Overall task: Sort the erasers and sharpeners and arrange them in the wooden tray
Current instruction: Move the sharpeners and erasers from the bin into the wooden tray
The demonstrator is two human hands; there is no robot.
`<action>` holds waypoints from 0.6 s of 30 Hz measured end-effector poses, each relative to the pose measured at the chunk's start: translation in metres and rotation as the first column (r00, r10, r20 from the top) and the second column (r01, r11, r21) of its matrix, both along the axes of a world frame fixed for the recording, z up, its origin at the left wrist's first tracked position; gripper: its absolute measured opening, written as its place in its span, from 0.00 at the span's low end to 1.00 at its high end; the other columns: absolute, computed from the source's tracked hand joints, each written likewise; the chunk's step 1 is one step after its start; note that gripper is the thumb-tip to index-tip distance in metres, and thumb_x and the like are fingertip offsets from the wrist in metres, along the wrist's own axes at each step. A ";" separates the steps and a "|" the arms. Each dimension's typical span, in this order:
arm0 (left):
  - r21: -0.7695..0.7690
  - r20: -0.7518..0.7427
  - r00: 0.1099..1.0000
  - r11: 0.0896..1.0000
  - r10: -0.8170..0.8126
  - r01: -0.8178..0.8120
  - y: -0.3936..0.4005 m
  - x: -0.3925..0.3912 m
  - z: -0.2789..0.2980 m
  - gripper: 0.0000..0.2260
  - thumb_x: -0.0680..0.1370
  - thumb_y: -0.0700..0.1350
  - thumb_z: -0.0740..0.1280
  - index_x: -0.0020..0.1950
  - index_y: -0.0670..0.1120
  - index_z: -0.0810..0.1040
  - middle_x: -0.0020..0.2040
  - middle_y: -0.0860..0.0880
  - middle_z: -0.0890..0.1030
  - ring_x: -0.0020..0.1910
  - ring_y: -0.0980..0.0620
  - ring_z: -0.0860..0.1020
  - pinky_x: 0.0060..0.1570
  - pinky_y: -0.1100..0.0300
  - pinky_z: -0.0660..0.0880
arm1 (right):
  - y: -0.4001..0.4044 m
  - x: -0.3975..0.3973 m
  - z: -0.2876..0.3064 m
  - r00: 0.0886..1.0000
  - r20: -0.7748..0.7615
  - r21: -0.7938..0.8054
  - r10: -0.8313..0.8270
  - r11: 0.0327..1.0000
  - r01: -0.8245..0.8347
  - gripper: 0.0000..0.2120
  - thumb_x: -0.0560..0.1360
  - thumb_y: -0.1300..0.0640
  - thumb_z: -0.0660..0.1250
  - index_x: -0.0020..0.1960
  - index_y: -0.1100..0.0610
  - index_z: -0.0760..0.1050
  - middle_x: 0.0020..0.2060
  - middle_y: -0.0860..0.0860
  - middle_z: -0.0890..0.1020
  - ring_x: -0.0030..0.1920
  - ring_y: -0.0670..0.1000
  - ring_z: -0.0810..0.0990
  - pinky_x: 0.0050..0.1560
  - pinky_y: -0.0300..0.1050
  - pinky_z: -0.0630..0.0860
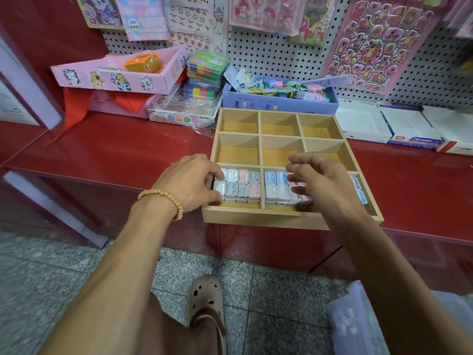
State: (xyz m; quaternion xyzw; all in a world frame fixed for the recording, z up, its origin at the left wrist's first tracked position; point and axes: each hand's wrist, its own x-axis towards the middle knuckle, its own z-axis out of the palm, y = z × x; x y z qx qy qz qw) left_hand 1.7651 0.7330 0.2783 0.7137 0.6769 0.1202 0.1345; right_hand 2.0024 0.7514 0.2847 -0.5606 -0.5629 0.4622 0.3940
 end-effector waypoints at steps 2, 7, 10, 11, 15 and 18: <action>0.000 0.008 1.000 1.000 0.003 -0.003 0.001 0.000 0.000 0.18 0.66 0.54 0.79 0.54 0.54 0.81 0.41 0.56 0.76 0.40 0.57 0.74 0.48 0.52 0.75 | -0.001 0.000 0.000 1.000 0.005 0.003 0.005 1.000 -0.005 0.10 0.81 0.58 0.64 0.60 0.53 0.79 0.51 0.50 0.83 0.52 0.48 0.83 0.49 0.40 0.79; 0.095 0.189 0.981 0.993 0.048 -0.067 -0.007 0.000 0.003 0.12 0.70 0.51 0.76 0.52 0.53 0.81 0.42 0.56 0.78 0.39 0.59 0.77 0.48 0.57 0.76 | -0.007 0.007 0.003 1.000 0.006 -0.004 -0.015 1.000 0.015 0.10 0.80 0.58 0.64 0.59 0.52 0.80 0.50 0.51 0.84 0.52 0.50 0.83 0.47 0.47 0.81; 0.136 0.336 0.941 0.986 0.044 -0.095 -0.022 0.015 0.007 0.10 0.73 0.50 0.74 0.53 0.54 0.81 0.43 0.57 0.80 0.41 0.61 0.78 0.45 0.66 0.73 | -0.014 0.015 0.011 1.000 0.001 0.003 -0.025 1.000 0.025 0.09 0.81 0.58 0.64 0.59 0.52 0.80 0.50 0.51 0.84 0.51 0.50 0.83 0.46 0.43 0.81; 0.137 0.379 0.925 0.986 0.037 -0.096 -0.028 0.022 0.009 0.09 0.73 0.50 0.74 0.53 0.54 0.81 0.43 0.58 0.80 0.41 0.61 0.78 0.44 0.68 0.72 | -0.017 0.019 0.014 1.000 -0.003 0.011 -0.027 1.000 0.027 0.10 0.81 0.58 0.64 0.59 0.53 0.80 0.50 0.51 0.84 0.51 0.50 0.83 0.42 0.38 0.80; 0.135 0.543 0.839 0.987 -0.004 -0.082 -0.051 0.049 0.018 0.07 0.73 0.48 0.73 0.51 0.52 0.83 0.43 0.56 0.82 0.43 0.60 0.80 0.43 0.73 0.72 | -0.028 0.039 0.029 0.998 0.011 0.064 -0.056 0.996 0.055 0.09 0.80 0.60 0.65 0.59 0.55 0.80 0.50 0.53 0.84 0.50 0.50 0.83 0.36 0.30 0.75; 0.111 0.672 0.741 0.990 -0.010 -0.088 -0.074 0.074 0.021 0.05 0.74 0.46 0.73 0.50 0.52 0.83 0.43 0.55 0.83 0.44 0.59 0.79 0.44 0.70 0.75 | -0.043 0.060 0.039 0.996 0.012 0.079 -0.092 0.993 0.090 0.09 0.80 0.61 0.65 0.56 0.53 0.80 0.50 0.56 0.84 0.52 0.53 0.83 0.48 0.44 0.81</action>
